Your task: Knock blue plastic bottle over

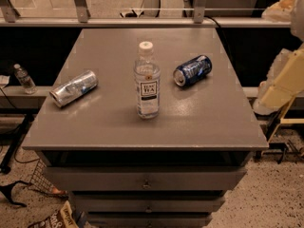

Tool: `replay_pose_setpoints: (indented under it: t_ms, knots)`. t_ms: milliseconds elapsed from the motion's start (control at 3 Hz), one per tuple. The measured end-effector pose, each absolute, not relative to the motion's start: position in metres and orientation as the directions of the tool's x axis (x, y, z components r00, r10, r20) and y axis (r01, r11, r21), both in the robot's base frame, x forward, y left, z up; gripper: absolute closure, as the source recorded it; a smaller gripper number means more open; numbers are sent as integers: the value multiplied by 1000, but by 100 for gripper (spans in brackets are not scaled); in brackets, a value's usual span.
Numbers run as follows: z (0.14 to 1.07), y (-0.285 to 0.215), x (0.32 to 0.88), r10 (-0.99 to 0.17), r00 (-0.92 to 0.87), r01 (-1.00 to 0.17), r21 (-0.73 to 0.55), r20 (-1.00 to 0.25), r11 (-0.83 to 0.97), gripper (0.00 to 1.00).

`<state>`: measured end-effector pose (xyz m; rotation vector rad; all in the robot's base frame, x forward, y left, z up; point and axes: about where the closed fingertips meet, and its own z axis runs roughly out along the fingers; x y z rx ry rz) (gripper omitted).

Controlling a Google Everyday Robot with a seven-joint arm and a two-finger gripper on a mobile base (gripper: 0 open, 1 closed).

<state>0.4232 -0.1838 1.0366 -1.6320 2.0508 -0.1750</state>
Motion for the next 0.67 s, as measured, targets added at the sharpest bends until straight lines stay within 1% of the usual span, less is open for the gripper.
replay_pose_setpoints:
  t_ms: [333, 667]
  knots:
    - [1001, -175, 432, -865, -152, -876, -340, -478, 342, 0]
    - [981, -154, 445, -763, -143, -872, -283, -631, 398, 0]
